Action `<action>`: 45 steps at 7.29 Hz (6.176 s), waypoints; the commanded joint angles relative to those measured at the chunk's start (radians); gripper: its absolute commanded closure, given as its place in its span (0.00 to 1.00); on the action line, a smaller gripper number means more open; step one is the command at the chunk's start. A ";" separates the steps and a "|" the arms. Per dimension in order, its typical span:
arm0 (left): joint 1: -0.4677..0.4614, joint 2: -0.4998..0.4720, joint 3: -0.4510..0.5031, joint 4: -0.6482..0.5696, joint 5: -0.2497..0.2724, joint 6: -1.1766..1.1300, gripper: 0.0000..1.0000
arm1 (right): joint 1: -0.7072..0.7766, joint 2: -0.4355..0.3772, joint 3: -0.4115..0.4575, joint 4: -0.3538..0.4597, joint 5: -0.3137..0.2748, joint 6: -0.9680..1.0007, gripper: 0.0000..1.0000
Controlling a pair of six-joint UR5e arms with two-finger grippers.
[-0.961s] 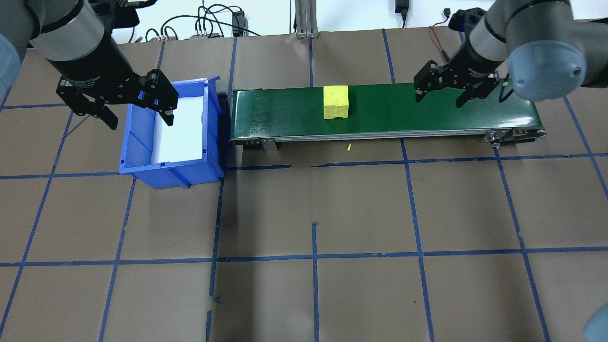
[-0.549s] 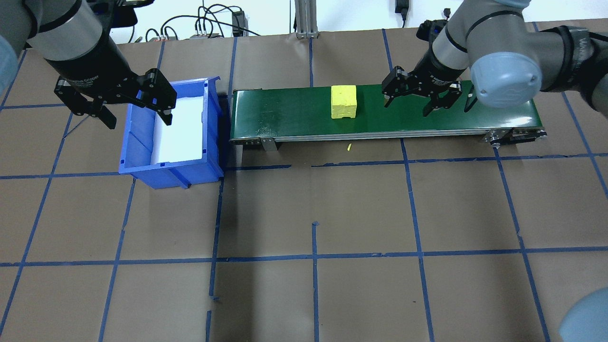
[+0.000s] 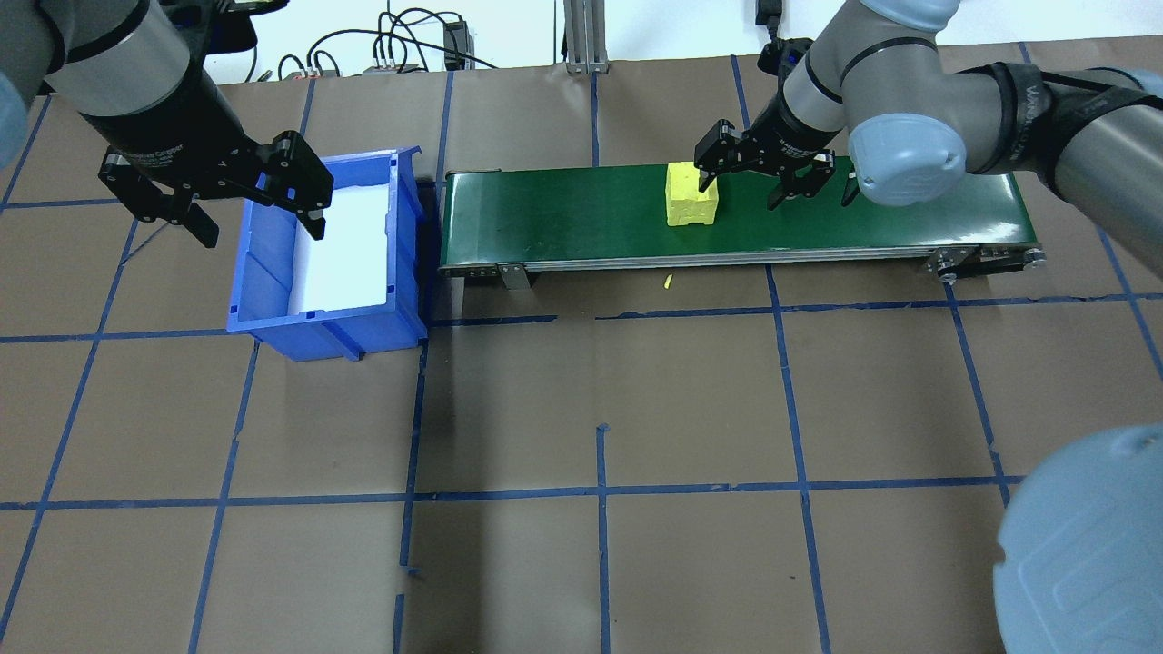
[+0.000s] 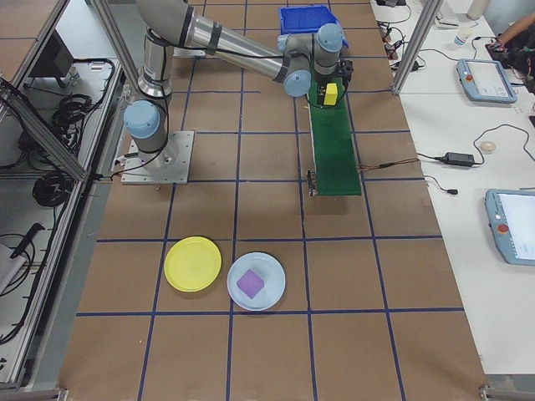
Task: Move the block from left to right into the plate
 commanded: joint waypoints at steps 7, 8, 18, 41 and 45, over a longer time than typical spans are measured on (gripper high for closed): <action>0.000 0.001 -0.003 0.001 0.000 0.003 0.00 | -0.003 0.086 -0.002 -0.019 -0.057 -0.143 0.23; 0.000 0.001 -0.003 0.001 0.000 0.003 0.00 | -0.003 0.082 -0.011 -0.045 -0.108 -0.213 0.57; 0.002 0.003 -0.002 0.001 0.000 0.003 0.00 | -1.264 -0.299 0.355 0.161 -0.437 -1.584 0.75; 0.020 0.001 0.000 0.003 0.000 0.017 0.00 | 0.049 -0.400 -0.011 0.458 -0.255 -0.152 0.00; 0.020 0.001 0.000 0.003 0.000 0.013 0.00 | 0.049 -0.400 0.001 0.473 -0.252 -0.154 0.00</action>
